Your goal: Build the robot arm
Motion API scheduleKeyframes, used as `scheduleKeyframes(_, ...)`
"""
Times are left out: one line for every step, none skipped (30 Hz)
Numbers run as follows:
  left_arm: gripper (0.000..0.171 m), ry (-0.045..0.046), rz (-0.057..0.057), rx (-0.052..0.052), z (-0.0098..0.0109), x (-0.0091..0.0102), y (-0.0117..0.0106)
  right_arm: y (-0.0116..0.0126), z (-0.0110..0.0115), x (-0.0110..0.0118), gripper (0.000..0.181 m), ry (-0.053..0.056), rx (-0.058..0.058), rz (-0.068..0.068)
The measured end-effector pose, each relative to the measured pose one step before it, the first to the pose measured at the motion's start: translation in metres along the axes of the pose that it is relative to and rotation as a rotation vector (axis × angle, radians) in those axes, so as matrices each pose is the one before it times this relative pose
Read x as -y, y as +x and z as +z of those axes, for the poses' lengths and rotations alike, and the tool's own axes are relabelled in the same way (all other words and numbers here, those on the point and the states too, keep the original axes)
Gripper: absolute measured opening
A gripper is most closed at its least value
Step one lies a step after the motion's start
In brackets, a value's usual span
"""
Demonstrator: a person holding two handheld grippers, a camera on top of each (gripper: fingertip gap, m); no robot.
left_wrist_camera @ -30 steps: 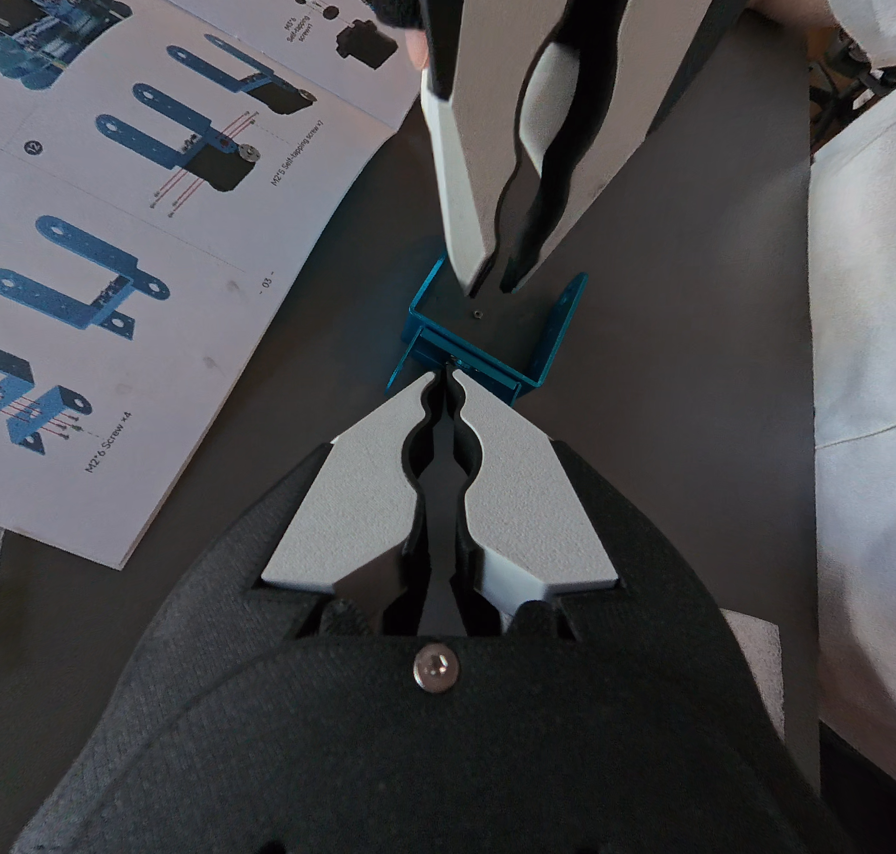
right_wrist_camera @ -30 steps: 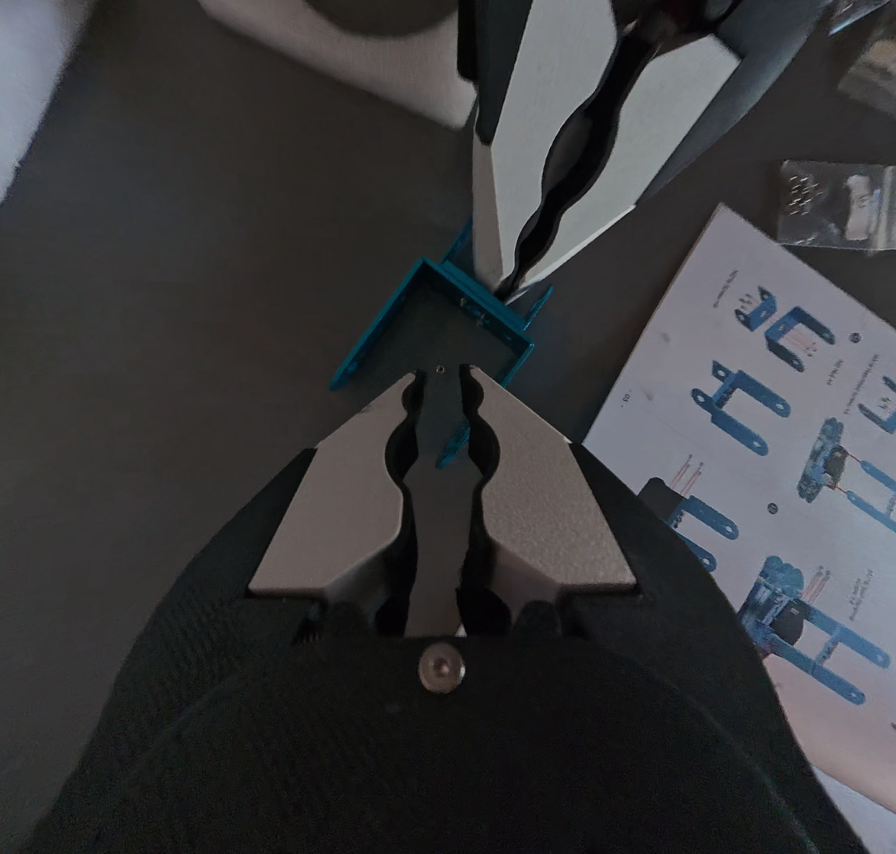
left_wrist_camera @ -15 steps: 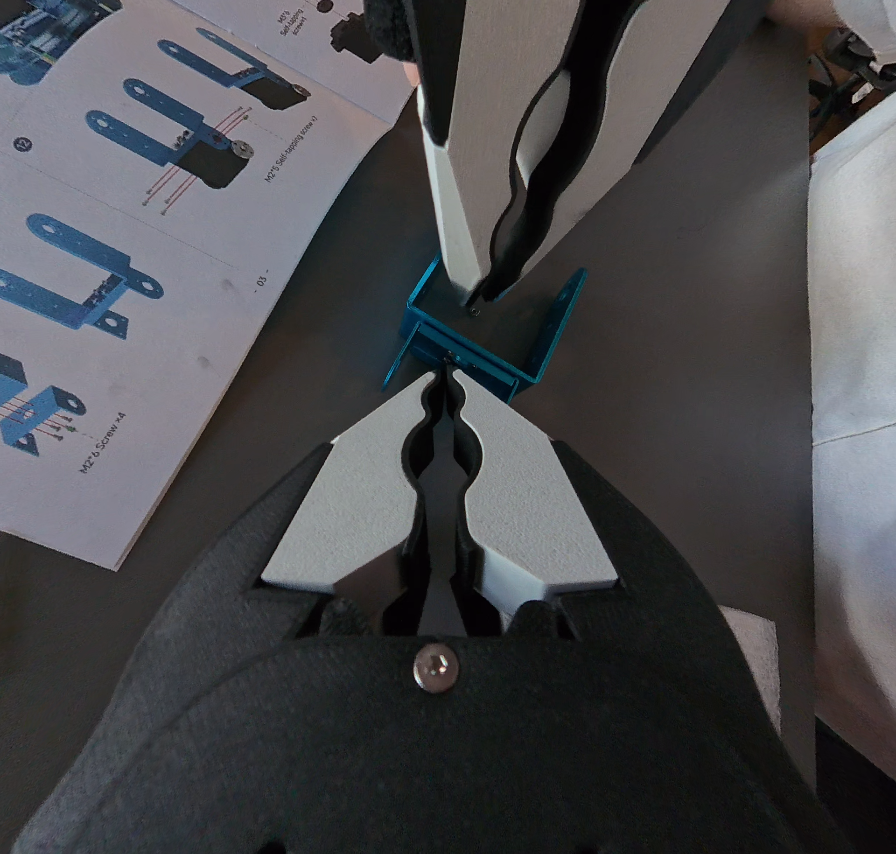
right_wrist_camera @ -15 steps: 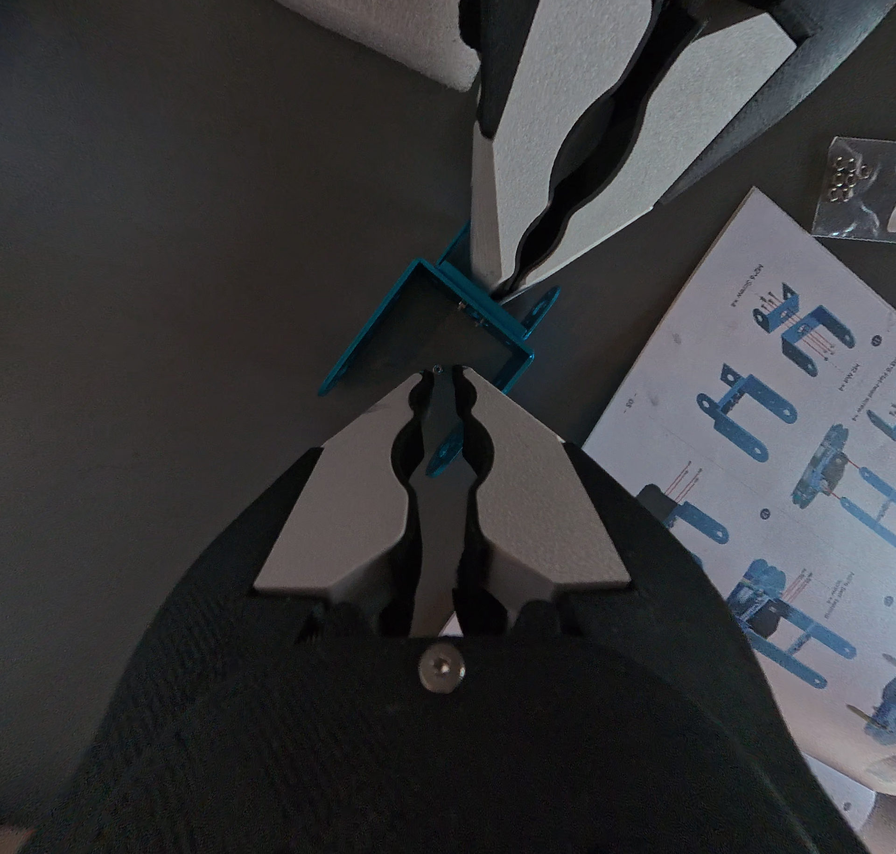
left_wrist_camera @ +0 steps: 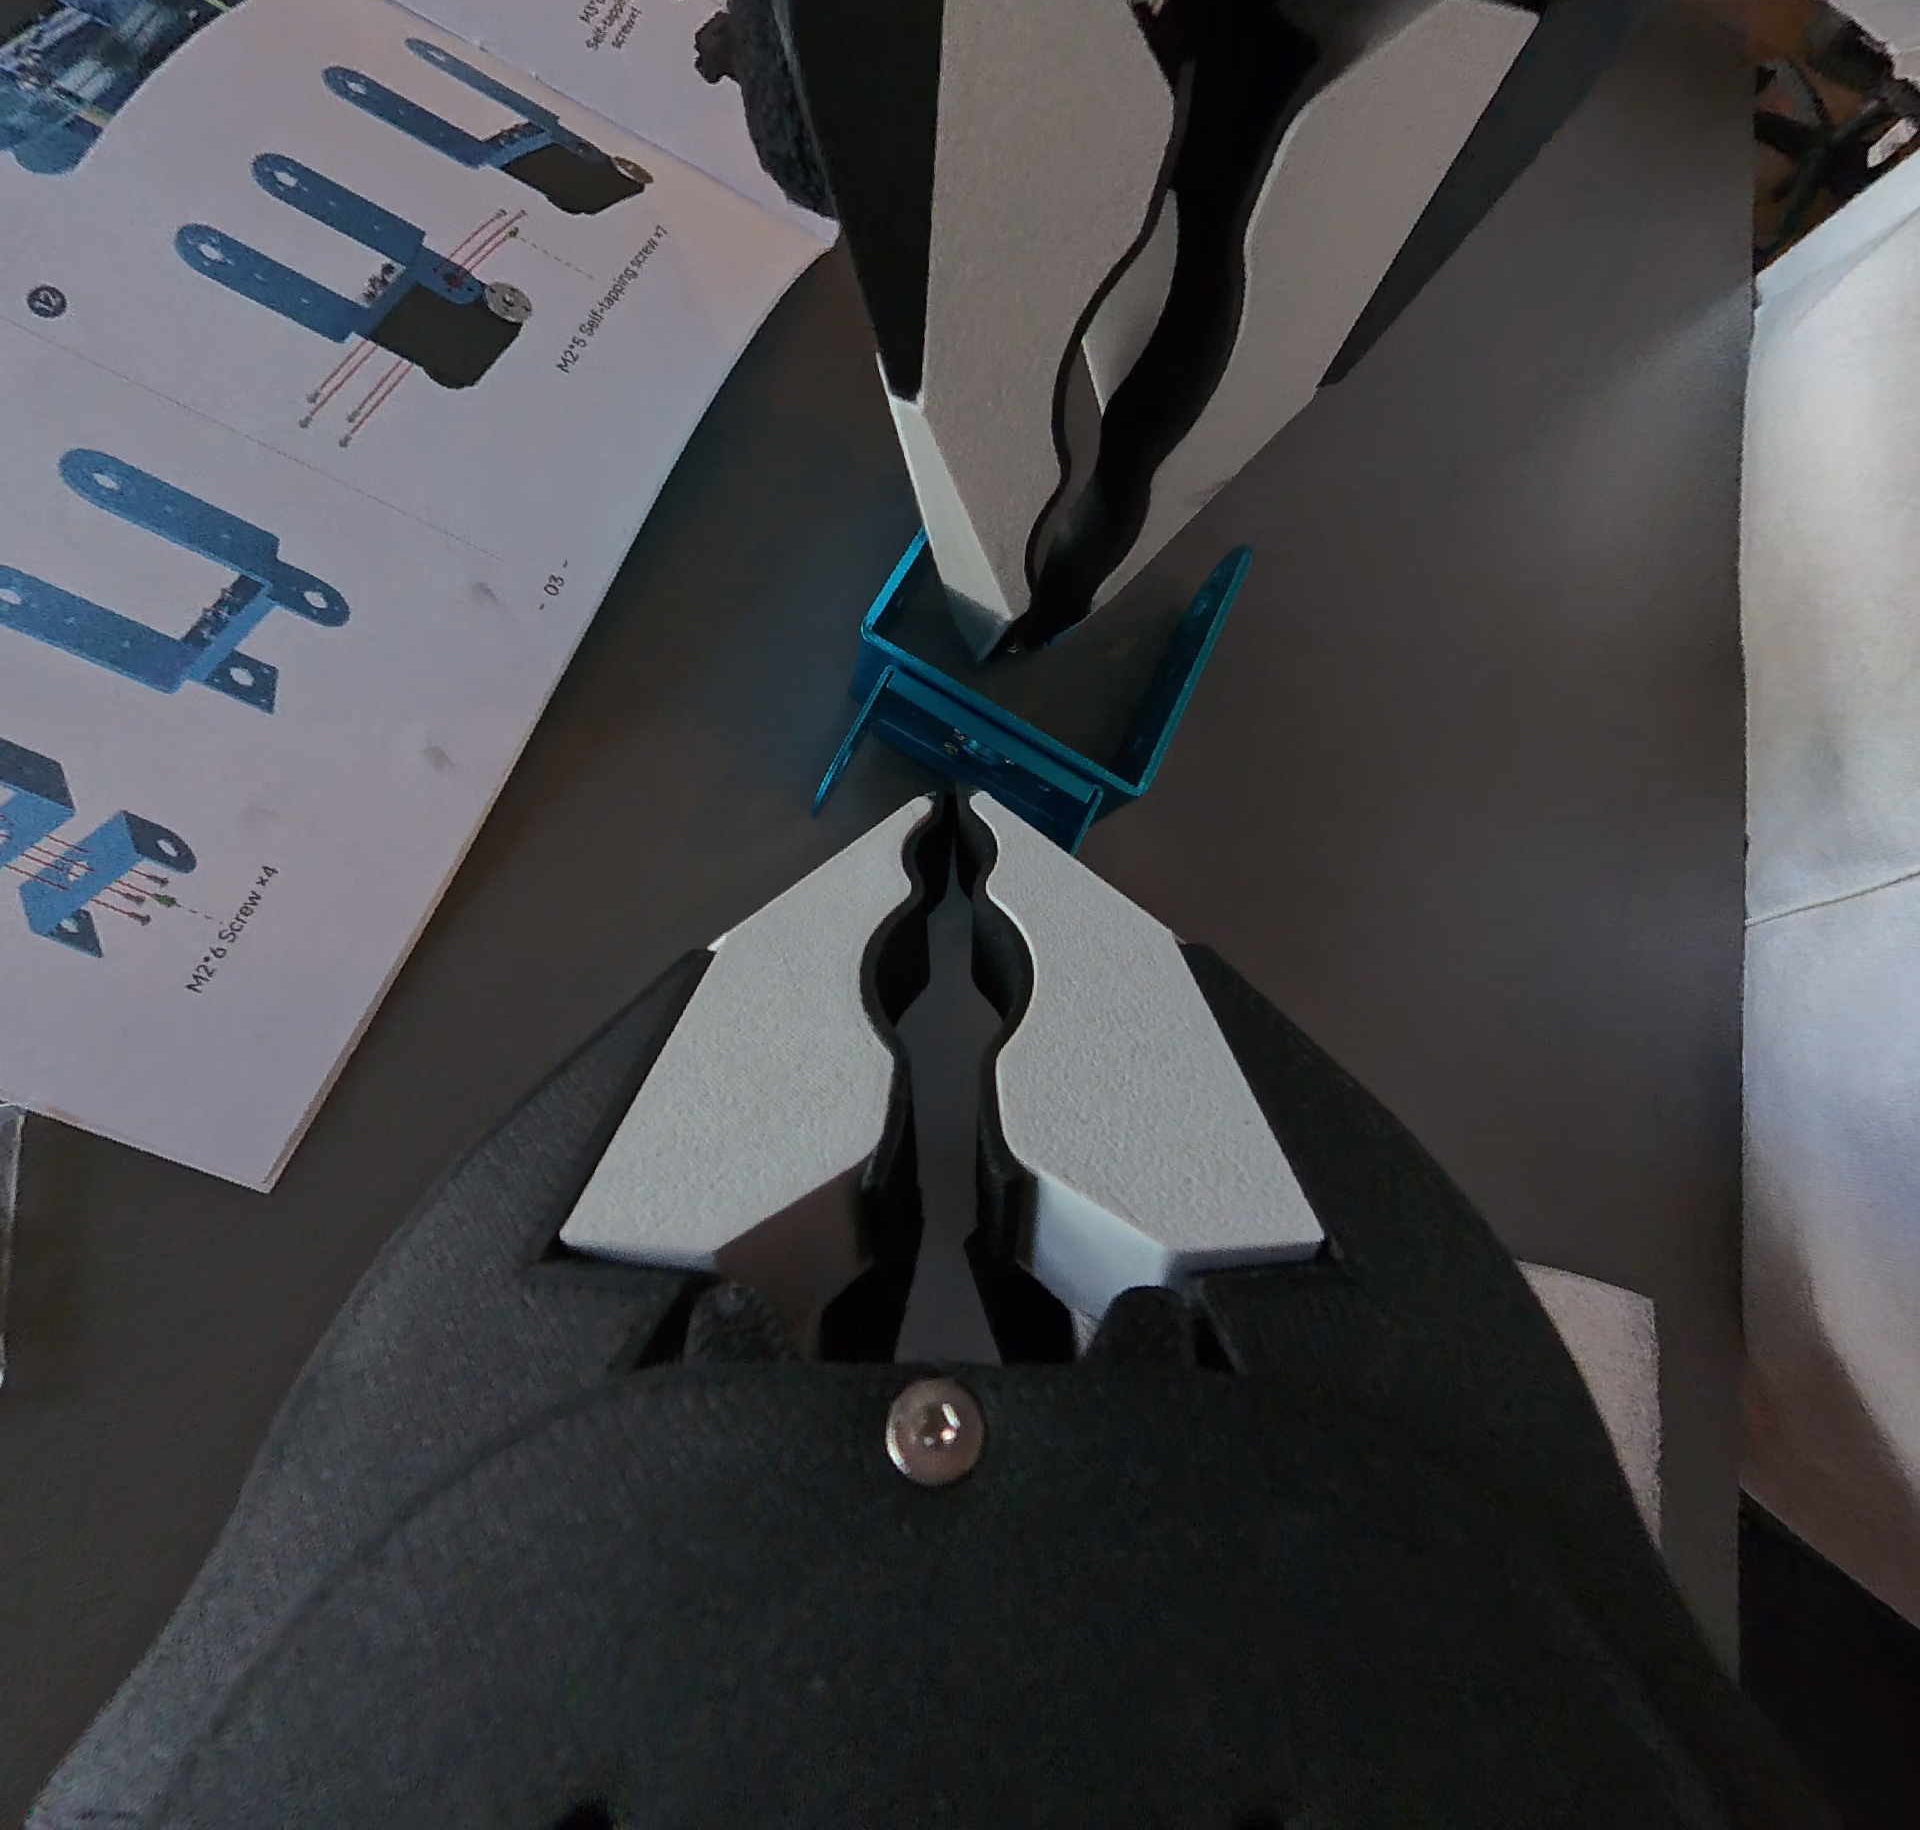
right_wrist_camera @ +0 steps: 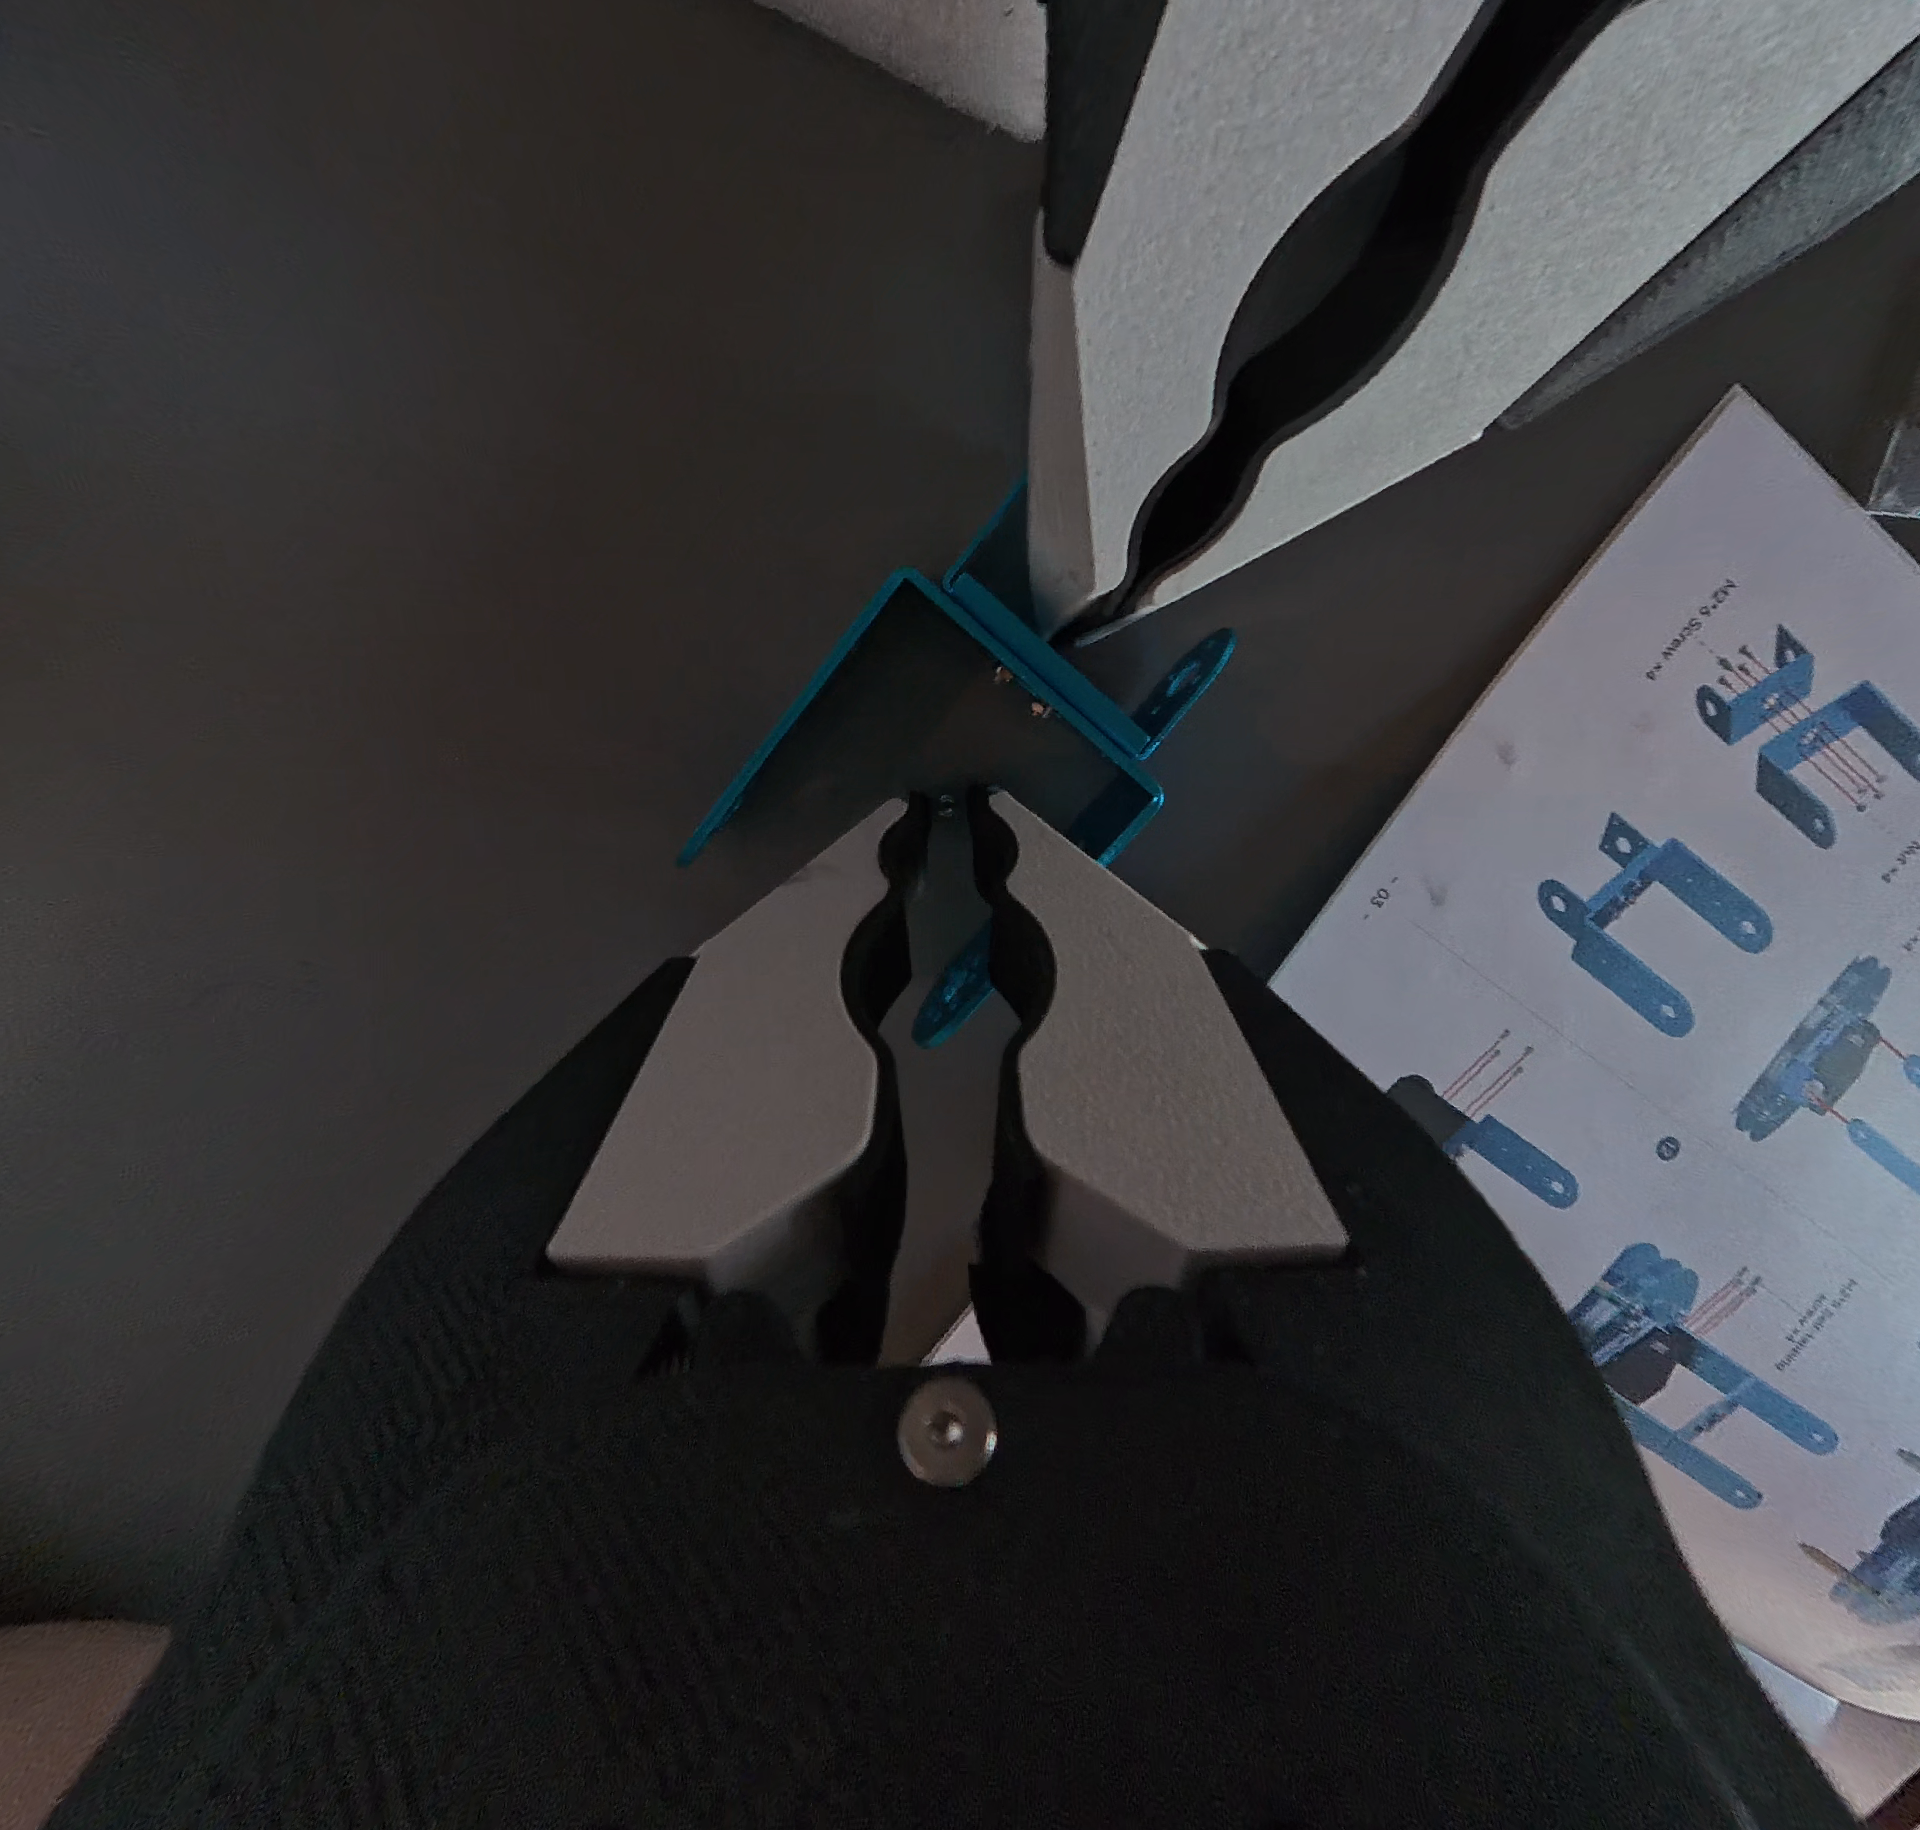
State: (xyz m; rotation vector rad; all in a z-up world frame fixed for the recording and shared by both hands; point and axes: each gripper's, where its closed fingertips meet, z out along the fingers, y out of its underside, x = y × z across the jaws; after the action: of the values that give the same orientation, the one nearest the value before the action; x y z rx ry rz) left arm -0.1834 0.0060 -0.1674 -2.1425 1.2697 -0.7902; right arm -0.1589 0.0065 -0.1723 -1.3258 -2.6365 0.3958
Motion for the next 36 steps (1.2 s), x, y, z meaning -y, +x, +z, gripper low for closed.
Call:
scheduleKeyframes(0.000, 0.00044, 0.0004, 0.0001, -0.00005, 0.00009, 0.00007, 0.00005, 0.00007, -0.00012, 0.007, 0.0032, 0.0057, 0.0066)
scheduleKeyframes(0.000, 0.00193, -0.0002, -0.0011, -0.00023, 0.00032, 0.00025, 0.00015, 0.00003, -0.00016, 0.005, 0.0026, 0.0036, 0.0062)
scheduleKeyframes(0.000, 0.00166, -0.0006, -0.0010, -0.00023, 0.00032, 0.00017, -0.00034, 0.00006, -0.00031, 0.005, 0.0021, 0.0070, 0.0075)
scheduleKeyframes(0.000, -0.00008, 0.0000, -0.0008, -0.00021, 0.00007, 0.00011, -0.00011, 0.00007, 0.00006, 0.005, 0.0023, 0.0057, 0.0083)
scheduleKeyframes(0.000, -0.00045, 0.0006, 0.0013, -0.00031, 0.00009, -0.00019, -0.00055, 0.00009, -0.00012, 0.004, 0.0012, 0.0071, 0.0067)
scheduleKeyframes(0.000, 0.00071, 0.0004, 0.0023, -0.00032, 0.00002, -0.00032, -0.00013, -0.00001, -0.00011, 0.004, 0.0023, 0.0057, 0.0102)
scheduleKeyframes(0.000, 0.00027, -0.0012, -0.0002, -0.00039, -0.00002, -0.00009, -0.00018, 0.00003, -0.00002, 0.004, 0.0025, 0.0042, 0.0075)
scheduleKeyframes(0.000, -0.00030, -0.0020, -0.0005, -0.00036, -0.00016, -0.00002, -0.00028, -0.00004, 0.00004, 0.003, 0.0019, 0.0008, -0.0021)
scheduleKeyframes(0.000, 0.00027, -0.0029, 0.0024, -0.00022, -0.00020, -0.00062, -0.00005, 0.00003, 0.00020, 0.003, 0.0015, -0.0048, -0.0091)
scheduleKeyframes(0.000, -0.00002, -0.0041, 0.0020, -0.00001, -0.00023, -0.00066, -0.00005, -0.00007, 0.00025, 0.002, 0.0014, -0.0095, -0.0101)
scheduleKeyframes(0.000, -0.00017, -0.0056, 0.0012, 0.00010, -0.00031, -0.00080, 0.00016, 0.00000, 0.00003, 0.002, -0.0006, -0.0136, -0.0072)
scheduleKeyframes(0.000, 0.00201, -0.0069, 0.0038, 0.00007, 0.00004, -0.00130, 0.00089, -0.00046, -0.00056, 0.002, 0.0002, -0.0211, -0.0057)
scheduleKeyframes(0.000, 0.00647, -0.0075, 0.0018, 0.00026, 0.00073, -0.00110, -0.00025, -0.00094, -0.00062, 0.002, 0.0071, -0.0179, -0.0066)
scheduleKeyframes(0.000, 0.01159, -0.0081, -0.0010, 0.00005, 0.00151, -0.00074, 0.00009, -0.00175, 0.00035, 0.002, 0.0189, -0.0216, -0.0061)
scheduleKeyframes(0.000, 0.01335, -0.0103, -0.0003, 0.00026, 0.00175, -0.00080, 0.00107, -0.00290, 0.00164, 0.002, 0.0322, -0.0302, -0.0066)
scheduleKeyframes(0.000, 0.01256, -0.0109, -0.0017, 0.00032, 0.00173, -0.00084, -0.00022, -0.00348, 0.00244, 0.002, 0.0406, -0.0246, -0.0055)
scheduleKeyframes(0.000, 0.01089, -0.0083, -0.0083, 0.00039, 0.00138, 0.00044, 0.00085, -0.00395, 0.00276, 0.002, 0.0422, -0.0313, -0.0061)
scheduleKeyframes(0.000, 0.00763, -0.0057, -0.0103, 0.00046, 0.00093, 0.00094, 0.00133, -0.00375, 0.00326, 0.002, 0.0441, -0.0351, -0.0078)
scheduleKeyframes(0.000, 0.00271, -0.0065, 0.0000, 0.00035, 0.00013, -0.00069, 0.00223, -0.00313, 0.00374, 0.002, 0.0475, -0.0432, -0.0100)
scheduleKeyframes(0.000, -0.00243, -0.0078, 0.0029, 0.00043, -0.00075, -0.00137, 0.00205, -0.00246, 0.00450, 0.002, 0.0565, -0.0469, -0.0126)
scheduleKeyframes(0.000, -0.00193, -0.0077, -0.0019, 0.00031, -0.00069, -0.00064, -0.00032, -0.00146, 0.00400, 0.002, 0.0557, -0.0345, -0.0084)
scheduleKeyframes(0.000, 0.00255, -0.0059, -0.0048, 0.00009, 0.00000, 0.00004, -0.00029, -0.00028, 0.00194, 0.002, 0.0416, -0.0340, -0.0061)
scheduleKeyframes(0.000, 0.00538, -0.0028, -0.0058, -0.00011, 0.00056, 0.00045, 0.00026, 0.00036, 0.00119, 0.002, 0.0363, -0.0373, -0.0084)
scheduleKeyframes(0.000, 0.00342, -0.0010, -0.0077, 0.00002, 0.00038, 0.00093, 0.00022, 0.00068, 0.00045, 0.002, 0.0329, -0.0365, -0.0112)
scheduleKeyframes(0.000, -0.00017, -0.0014, -0.0065, 0.00007, -0.00011, 0.00073, 0.00015, 0.00085, -0.00052, 0.002, 0.0223, -0.0322, -0.0124)
scheduleKeyframes(0.000, -0.00109, -0.0017, -0.0025, 0.00037, -0.00019, 0.00016, 0.00185, 0.00052, 0.00069, 0.002, 0.0251, -0.0406, -0.0111)
scheduleKeyframes(0.000, -0.00237, -0.0017, -0.0035, 0.00043, -0.00027, 0.00040, -0.00138, 0.00072, 0.00163, 0.002, 0.0266, -0.0161, -0.0179)
scheduleKeyframes(0.000, -0.00223, -0.0023, -0.0015, 0.00044, -0.00025, 0.00015, 0.00002, 0.00123, -0.00085, 0.002, 0.0011, -0.0187, -0.0209)
scheduleKeyframes(0.000, 0.00053, -0.0021, 0.0009, 0.00029, 0.00018, -0.00035, 0.00160, 0.00163, -0.00213, 0.001, -0.0103, -0.0227, -0.0232)
scheduleKeyframes(0.000, 0.00193, -0.0018, -0.0012, 0.00016, 0.00030, -0.00004, -0.00152, 0.00173, -0.00274, 0.002, -0.0124, 0.0000, -0.0199)
scheduleKeyframes(0.000, 0.00237, -0.0028, -0.0008, -0.00015, 0.00041, -0.00016, -0.00080, 0.00137, -0.00272, 0.001, -0.0103, -0.0043, -0.0154)
scheduleKeyframes(0.000, 0.00300, -0.0034, -0.0016, -0.00033, 0.00043, 0.00001, 0.00055, 0.00059, -0.00159, 0.001, -0.0016, -0.0128, -0.0088)
scheduleKeyframes(0.000, 0.00236, -0.0023, -0.0034, -0.00038, 0.00041, 0.00036, -0.00069, 0.00015, -0.00033, 0.001, 0.0054, -0.0018, -0.0023)
scheduleKeyframes(0.000, 0.00362, -0.0017, 0.0001, -0.00043, 0.00067, -0.00002, -0.00020, -0.00005, -0.00005, 0.001, 0.0058, -0.0022, -0.0001)
scheduleKeyframes(0.000, 0.00529, -0.0009, -0.0011, -0.00044, 0.00105, 0.00016, 0.00137, 0.00010, -0.00031, 0.001, 0.0014, -0.0096, 0.0027)
scheduleKeyframes(0.000, 0.00392, -0.0011, -0.0022, -0.00019, 0.00075, 0.00031, 0.00032, 0.00034, -0.00045, 0.001, -0.0002, -0.0001, 0.0019)
